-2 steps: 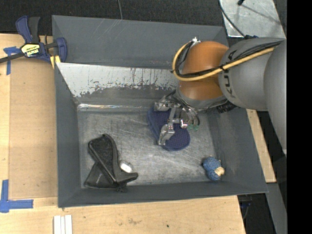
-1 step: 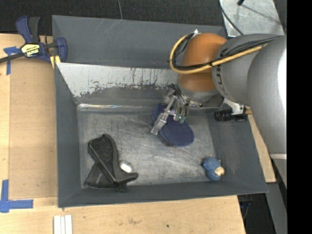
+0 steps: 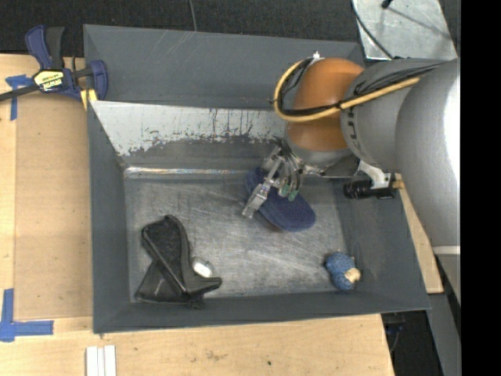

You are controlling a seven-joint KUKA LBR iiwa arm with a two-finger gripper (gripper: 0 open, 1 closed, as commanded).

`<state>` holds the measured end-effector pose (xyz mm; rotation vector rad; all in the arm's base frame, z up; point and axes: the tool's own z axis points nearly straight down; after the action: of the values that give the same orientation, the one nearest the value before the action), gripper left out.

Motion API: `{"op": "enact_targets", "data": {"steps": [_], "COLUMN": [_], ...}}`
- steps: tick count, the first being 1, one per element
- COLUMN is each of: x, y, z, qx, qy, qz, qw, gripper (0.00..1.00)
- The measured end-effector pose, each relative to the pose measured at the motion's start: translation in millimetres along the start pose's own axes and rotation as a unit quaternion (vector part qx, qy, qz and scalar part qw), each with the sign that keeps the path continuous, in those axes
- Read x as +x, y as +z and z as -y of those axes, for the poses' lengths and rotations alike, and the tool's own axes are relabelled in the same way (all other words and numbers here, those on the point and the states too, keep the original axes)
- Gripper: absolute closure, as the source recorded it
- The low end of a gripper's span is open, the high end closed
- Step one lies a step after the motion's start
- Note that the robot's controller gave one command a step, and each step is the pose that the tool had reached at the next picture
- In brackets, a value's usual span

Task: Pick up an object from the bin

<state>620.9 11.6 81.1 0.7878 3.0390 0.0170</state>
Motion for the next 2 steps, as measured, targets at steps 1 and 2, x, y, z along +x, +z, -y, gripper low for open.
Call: {"op": "enact_targets", "data": {"steps": [1,2], "x": [-8.3,-3.6], "y": [-4,-58], "z": [1,-6], "qx": [-0.003,0.003], "qy": [0.003,0.006], "qz": [0.0151,0.0052], "qw": [0.9999,1.0000], "gripper": [1.00,1.00]}}
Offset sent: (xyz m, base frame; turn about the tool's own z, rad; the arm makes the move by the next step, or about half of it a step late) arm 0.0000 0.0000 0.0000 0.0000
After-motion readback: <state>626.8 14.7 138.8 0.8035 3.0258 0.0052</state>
